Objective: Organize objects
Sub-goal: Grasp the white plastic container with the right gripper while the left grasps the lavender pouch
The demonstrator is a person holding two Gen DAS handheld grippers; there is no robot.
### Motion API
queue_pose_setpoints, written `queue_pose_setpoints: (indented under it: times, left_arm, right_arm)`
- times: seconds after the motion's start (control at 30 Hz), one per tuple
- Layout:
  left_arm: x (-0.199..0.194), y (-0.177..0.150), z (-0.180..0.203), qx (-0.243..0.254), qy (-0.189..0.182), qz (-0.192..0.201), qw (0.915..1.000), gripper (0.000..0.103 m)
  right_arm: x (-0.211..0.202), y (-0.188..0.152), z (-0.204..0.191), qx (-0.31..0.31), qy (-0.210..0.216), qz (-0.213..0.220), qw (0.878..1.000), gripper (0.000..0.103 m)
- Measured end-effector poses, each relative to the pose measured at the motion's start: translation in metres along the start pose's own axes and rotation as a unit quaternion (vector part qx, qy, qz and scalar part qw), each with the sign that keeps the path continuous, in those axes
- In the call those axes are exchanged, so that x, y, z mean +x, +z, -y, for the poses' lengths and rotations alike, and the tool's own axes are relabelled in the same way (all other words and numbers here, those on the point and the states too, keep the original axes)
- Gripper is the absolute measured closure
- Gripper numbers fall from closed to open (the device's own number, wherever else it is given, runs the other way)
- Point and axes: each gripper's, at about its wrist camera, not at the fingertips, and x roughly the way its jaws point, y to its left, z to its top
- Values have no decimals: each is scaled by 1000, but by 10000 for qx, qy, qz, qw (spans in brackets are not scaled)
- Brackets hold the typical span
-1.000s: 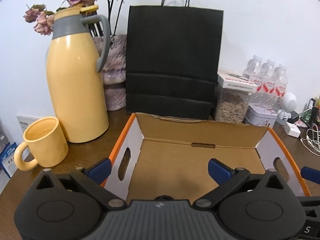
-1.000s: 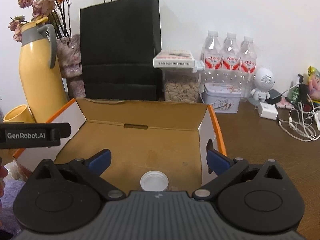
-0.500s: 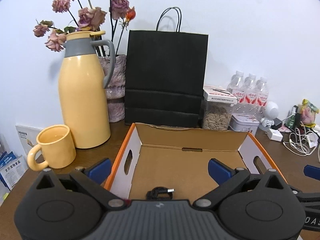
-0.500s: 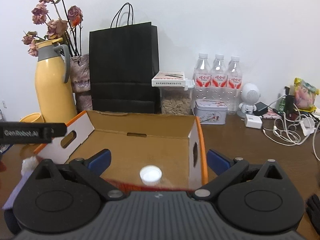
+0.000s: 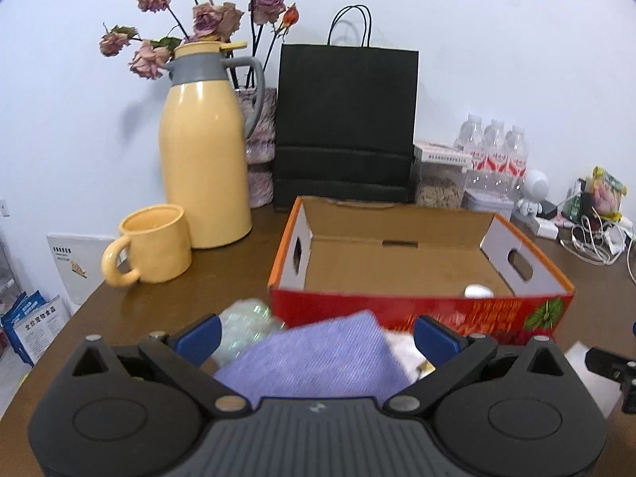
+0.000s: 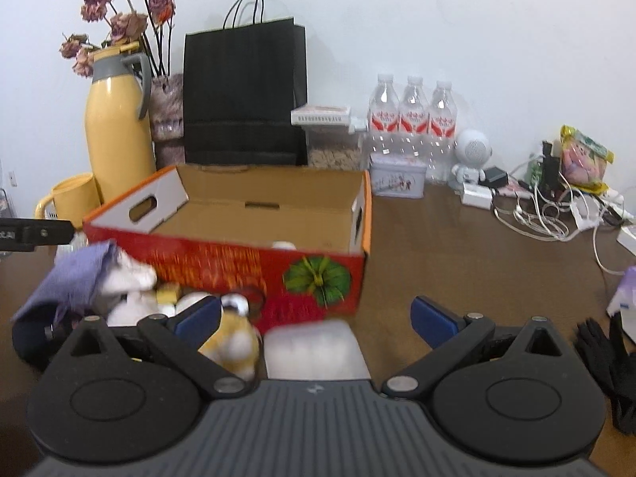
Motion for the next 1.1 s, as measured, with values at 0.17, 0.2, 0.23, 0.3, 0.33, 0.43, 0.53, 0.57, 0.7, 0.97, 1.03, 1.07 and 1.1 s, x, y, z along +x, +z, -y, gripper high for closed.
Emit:
queue_pose_setpoints:
  times: [0.17,0.2,0.23,0.3,0.33,0.43,0.53,0.57,0.7,0.97,1.03,1.07,1.1]
  left_arm:
    - [-11,-16,-14,-4,8,-66,10000,0]
    - [-14,-19,-17,-4,5,-78,10000,0]
    - [-16,-22,-18,-2,9,-97,10000,0]
    - [-19,-27,-23,0,24,-139,9999,0]
    - [-21,-29,-25,0,27,-161,9999,0]
    - [-24,-36,-30,-2,18,-189,9998,0]
    - [-24,-39,-34,-16,-4,-218,9998,0]
    - [-23,-39,-35,-35,-18,-228,9997,0]
    - [-17,-37,-37,-117,-56,-293,9995,0]
    - [-7,-32,-37,-216,-58,-331,9992,0]
    - [-7,-30,-37,-233,-62,-308,9992,0]
    - [-6,-30,-37,-233,-56,-305,9992,0]
    - [-6,-30,-37,-232,-48,-309,9992,0]
  right_arm:
    - [-4,-18,5,-57,-47,-224,9997,0]
    - [-5,-22,6,-68,-58,-266,9996,0]
    - [-5,-25,7,-76,-70,-303,9995,0]
    - [-7,-31,9,-87,-94,-362,9993,0]
    - [-7,-33,10,-90,-105,-391,9991,0]
    - [-7,-38,13,-76,-115,-459,9988,0]
    - [-4,-39,15,-83,-81,-511,9986,0]
    - [-2,-39,15,-115,-67,-525,9985,0]
    - [9,-36,12,-227,31,-592,9980,0]
    - [41,-30,10,-125,208,-709,9972,0]
    - [45,-30,10,-87,282,-721,9970,12]
    - [45,-31,11,-65,355,-713,9968,33]
    - [45,-31,12,-43,403,-724,9966,35]
